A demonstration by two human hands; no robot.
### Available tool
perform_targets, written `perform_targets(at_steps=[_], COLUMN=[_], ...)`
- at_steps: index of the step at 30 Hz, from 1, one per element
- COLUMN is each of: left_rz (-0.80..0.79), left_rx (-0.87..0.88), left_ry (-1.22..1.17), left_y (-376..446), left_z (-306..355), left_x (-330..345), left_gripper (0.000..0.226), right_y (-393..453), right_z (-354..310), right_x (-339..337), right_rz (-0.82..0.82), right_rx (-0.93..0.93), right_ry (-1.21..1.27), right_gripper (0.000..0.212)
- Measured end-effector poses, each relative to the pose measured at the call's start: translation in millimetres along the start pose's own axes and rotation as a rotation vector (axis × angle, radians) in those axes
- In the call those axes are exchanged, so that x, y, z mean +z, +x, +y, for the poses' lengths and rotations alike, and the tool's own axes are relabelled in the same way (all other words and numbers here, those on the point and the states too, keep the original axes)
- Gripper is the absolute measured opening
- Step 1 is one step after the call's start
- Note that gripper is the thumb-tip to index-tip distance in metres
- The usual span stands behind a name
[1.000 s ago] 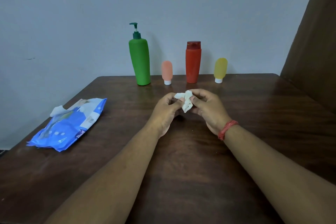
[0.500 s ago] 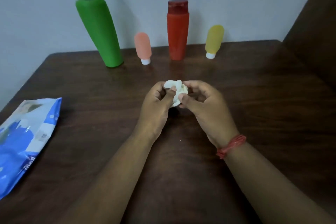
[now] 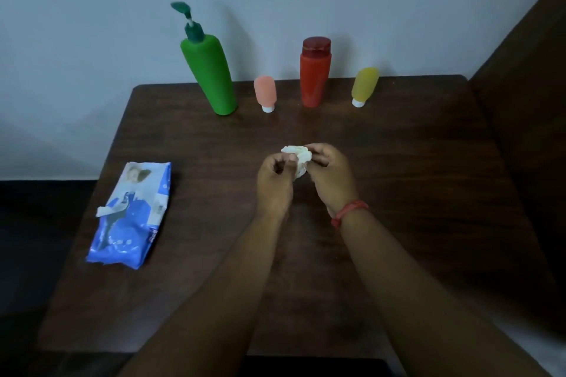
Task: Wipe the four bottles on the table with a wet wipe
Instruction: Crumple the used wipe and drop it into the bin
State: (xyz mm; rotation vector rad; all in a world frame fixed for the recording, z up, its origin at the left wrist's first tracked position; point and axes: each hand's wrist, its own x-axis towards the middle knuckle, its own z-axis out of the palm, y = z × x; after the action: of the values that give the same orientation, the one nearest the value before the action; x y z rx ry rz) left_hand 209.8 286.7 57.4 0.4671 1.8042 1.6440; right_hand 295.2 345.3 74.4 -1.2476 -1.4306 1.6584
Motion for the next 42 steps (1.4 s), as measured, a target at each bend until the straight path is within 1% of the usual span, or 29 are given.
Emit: perform_targets(at_steps=[3,7,10,13,16,21,25,28,31,33,35,36,38,40,42], left_rz=[0.01,0.027,0.044,0.036,0.057,0.174,0.296,0.345,0.368,0.325,0.241,0.207,0.197,0.229,0.279], left_rx=[-0.047,-0.071,-0.083,-0.086,-0.066,-0.093,-0.18,-0.223,-0.224,-0.185,-0.153,-0.141,-0.12,-0.138,-0.182], left_ry=[0.086,0.303,0.38,0.397,0.406,0.325,0.25,0.204,0.183,0.147,0.116,0.122,0.162,0.122,0.05], left_y=[-12,-34,-48,-56,-61,-64,-59,-50,-39,-31,-22,-16,2,22,43], left_z=[13,23,27,36,47,59,61,63,67,68,68,68,69,76,84], left_x=[-13,-39,-57,-70,-82,-110,-135,-160,-192,-220,-252,-270,-311,-354,-398], left_gripper=[0.007,0.014,0.017,0.019,0.022,0.026,0.03,0.03,0.032,0.04,0.046,0.042,0.025,0.014,0.008], right_y=[-18,-47,-63,-73,-79,-84,-89,-91,-92,-95,-98,-99,-100,-103,-106], right_z=[-9,-15,-23,-28,-33,-36,-40,-45,-46,-45,-45,-44,-43,-44,-46], right_x=[5,10,12,20,33,63,94,124,163,193,226,244,284,326,367], right_rz=[-0.034,-0.098,-0.199,-0.285,-0.272,-0.229,-0.205,-0.219,-0.208,-0.233,-0.28,-0.309,-0.341,-0.321,-0.27], right_rx=[0.088,0.252,0.311,0.312,0.289,0.284,0.287,0.273,0.212,0.149,0.12,0.125,0.152,0.192,0.245], right_ry=[0.056,0.159,0.165,0.093,0.071,0.144,0.213,0.199,0.097,0.025,-0.002,0.006,0.051,0.093,0.187], right_gripper=[0.023,0.017,0.014,0.014,0.016,0.019,0.018,0.022,0.026,0.026,0.021,0.018,0.016,0.016,0.018])
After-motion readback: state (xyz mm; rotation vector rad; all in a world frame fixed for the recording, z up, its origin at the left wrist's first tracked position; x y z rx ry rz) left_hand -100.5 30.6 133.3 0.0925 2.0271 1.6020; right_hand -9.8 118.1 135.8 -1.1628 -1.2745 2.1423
